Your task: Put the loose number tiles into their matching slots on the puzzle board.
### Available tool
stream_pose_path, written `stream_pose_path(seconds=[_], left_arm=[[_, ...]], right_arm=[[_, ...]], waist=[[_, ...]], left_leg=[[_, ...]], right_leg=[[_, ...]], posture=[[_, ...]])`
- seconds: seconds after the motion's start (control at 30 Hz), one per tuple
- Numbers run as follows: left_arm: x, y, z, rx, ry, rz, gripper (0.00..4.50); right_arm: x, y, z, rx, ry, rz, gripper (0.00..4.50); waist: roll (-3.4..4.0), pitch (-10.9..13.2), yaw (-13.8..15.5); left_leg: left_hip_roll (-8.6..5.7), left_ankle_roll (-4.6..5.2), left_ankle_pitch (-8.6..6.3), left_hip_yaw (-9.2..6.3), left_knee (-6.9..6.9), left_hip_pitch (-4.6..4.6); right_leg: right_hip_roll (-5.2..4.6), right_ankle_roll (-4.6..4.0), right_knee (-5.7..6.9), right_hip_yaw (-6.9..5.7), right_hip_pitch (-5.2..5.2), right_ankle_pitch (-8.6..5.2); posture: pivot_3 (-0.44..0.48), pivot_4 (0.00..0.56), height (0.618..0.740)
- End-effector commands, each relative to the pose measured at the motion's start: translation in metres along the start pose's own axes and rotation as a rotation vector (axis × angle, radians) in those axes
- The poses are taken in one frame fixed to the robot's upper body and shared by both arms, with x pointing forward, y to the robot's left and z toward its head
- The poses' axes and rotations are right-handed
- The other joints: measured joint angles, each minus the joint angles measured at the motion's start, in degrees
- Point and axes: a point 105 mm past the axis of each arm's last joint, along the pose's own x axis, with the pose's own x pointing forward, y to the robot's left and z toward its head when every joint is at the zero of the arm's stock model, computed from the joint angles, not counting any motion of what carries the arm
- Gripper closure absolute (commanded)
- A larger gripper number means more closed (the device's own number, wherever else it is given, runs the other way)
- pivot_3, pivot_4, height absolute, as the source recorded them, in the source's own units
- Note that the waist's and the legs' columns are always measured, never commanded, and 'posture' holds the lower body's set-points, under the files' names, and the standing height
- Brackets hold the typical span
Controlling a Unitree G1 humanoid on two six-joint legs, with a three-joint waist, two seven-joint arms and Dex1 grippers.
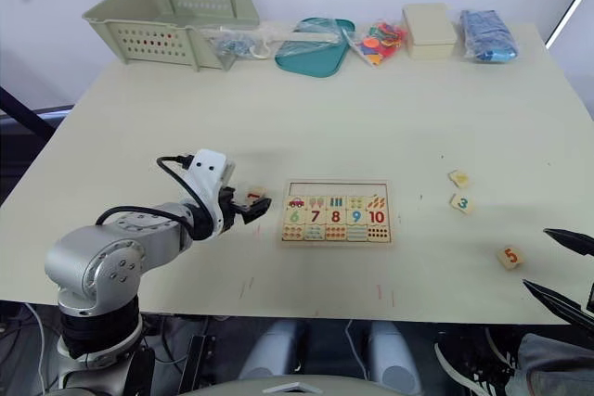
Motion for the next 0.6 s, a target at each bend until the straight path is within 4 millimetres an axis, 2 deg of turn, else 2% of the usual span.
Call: stream_pose_path(seconds=[0.03, 0.3, 0.6], left_arm=[[-0.001, -0.002, 0.01, 0.014, -0.038, 0.023, 0.02], [0.007, -0.001, 0.011, -0.001, -0.029, 0.059, 0.02], [0.013, 0.0, 0.003, -0.015, 0.021, 0.054, 0.02]], right_arm=[[-0.01, -0.001, 0.006, -0.041, -0.006, -0.033, 0.0], [-0.016, 0.004, 0.001, -0.019, 0.013, -0.047, 0.0], [-0.013, 0.005, 0.002, -0.019, 0.009, -0.044, 0.0]], waist=[[0.0, 0.0, 0.0], [-0.01, 0.0, 0.0], [-0.01, 0.0, 0.0]], left_leg=[[0.0, 0.0, 0.0, 0.0, 0.0, 0.0], [-0.01, -0.07, 0.04, 0.02, 0.0, -0.02], [-0.01, -0.08, 0.05, 0.01, 0.0, -0.02]], right_leg=[[0.0, 0.0, 0.0, 0.0, 0.0, 0.0], [0.0, 0.0, -0.02, 0.01, 0.0, 0.0], [0.0, 0.01, -0.01, -0.01, 0.0, 0.0]], posture=[[0.0, 0.15, 0.74], [0.0, 0.15, 0.74], [0.0, 0.15, 0.74]])
